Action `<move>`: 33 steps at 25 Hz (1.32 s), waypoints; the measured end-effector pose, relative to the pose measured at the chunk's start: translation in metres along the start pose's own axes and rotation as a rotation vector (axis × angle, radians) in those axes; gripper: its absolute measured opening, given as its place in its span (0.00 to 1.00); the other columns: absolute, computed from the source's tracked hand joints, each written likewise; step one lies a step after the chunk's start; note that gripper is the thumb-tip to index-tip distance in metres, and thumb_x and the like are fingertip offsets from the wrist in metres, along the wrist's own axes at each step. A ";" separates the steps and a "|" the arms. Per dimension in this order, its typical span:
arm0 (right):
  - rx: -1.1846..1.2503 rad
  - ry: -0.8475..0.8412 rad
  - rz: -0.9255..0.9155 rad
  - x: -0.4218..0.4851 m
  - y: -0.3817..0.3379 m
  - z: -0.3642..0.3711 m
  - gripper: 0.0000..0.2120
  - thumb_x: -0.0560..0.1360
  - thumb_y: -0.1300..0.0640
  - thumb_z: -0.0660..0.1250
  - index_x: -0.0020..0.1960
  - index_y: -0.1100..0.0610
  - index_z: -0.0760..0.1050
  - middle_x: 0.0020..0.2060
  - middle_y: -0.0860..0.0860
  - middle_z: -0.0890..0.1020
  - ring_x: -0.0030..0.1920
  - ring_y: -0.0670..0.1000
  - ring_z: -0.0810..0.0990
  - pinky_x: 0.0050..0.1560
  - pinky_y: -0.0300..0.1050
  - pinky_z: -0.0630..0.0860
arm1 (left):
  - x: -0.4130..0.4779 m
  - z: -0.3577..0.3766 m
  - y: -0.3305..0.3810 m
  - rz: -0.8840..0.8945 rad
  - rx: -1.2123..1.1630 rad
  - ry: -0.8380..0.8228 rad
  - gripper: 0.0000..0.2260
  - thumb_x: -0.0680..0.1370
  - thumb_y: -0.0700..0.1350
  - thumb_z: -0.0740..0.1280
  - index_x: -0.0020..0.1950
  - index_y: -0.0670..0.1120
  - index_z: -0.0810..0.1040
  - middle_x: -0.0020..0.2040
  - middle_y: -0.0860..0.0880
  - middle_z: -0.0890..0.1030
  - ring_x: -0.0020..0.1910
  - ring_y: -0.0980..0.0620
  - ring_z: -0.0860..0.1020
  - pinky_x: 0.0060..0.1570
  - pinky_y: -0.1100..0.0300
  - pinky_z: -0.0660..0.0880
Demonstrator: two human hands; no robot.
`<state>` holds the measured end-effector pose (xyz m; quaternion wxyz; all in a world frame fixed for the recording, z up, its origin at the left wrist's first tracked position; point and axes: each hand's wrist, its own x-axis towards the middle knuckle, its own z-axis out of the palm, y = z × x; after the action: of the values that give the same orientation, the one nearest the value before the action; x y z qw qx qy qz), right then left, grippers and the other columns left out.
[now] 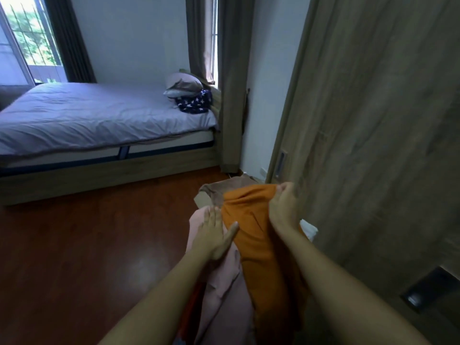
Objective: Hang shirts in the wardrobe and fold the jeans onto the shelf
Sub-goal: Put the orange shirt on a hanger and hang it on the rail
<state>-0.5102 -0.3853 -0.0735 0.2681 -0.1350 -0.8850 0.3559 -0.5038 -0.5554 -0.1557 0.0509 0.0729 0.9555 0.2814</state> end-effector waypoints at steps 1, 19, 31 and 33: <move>0.108 0.059 0.034 0.002 -0.001 -0.017 0.06 0.81 0.56 0.52 0.50 0.54 0.66 0.38 0.50 0.74 0.39 0.52 0.75 0.35 0.38 0.67 | 0.000 -0.002 0.004 -0.035 -0.041 0.005 0.38 0.77 0.66 0.45 0.76 0.42 0.37 0.77 0.43 0.38 0.75 0.48 0.37 0.74 0.47 0.42; -0.228 0.364 -0.114 0.007 0.075 -0.392 0.07 0.80 0.52 0.57 0.48 0.53 0.72 0.43 0.50 0.78 0.49 0.54 0.77 0.54 0.51 0.73 | -0.098 -0.044 0.382 1.150 -0.359 0.240 0.10 0.75 0.48 0.64 0.51 0.48 0.82 0.43 0.47 0.84 0.43 0.52 0.80 0.44 0.58 0.73; -0.252 0.218 -0.084 -0.112 0.147 -0.434 0.07 0.76 0.51 0.64 0.52 0.52 0.74 0.46 0.49 0.76 0.46 0.46 0.76 0.47 0.43 0.73 | -0.153 -0.041 0.536 0.915 -0.546 -0.160 0.05 0.79 0.46 0.61 0.51 0.49 0.77 0.45 0.52 0.76 0.42 0.58 0.74 0.35 0.66 0.68; -0.227 0.354 -0.015 -0.110 0.155 -0.458 0.09 0.77 0.61 0.61 0.53 0.55 0.78 0.48 0.51 0.80 0.49 0.49 0.78 0.51 0.42 0.74 | -0.143 -0.035 0.536 0.970 -0.525 -0.285 0.05 0.78 0.49 0.62 0.52 0.52 0.76 0.47 0.53 0.75 0.47 0.55 0.75 0.40 0.62 0.70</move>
<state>-0.1511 -0.0671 0.0518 0.4052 -0.2181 -0.8594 0.2227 -0.3091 -0.1522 0.1741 0.0606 0.5253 0.6943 0.4881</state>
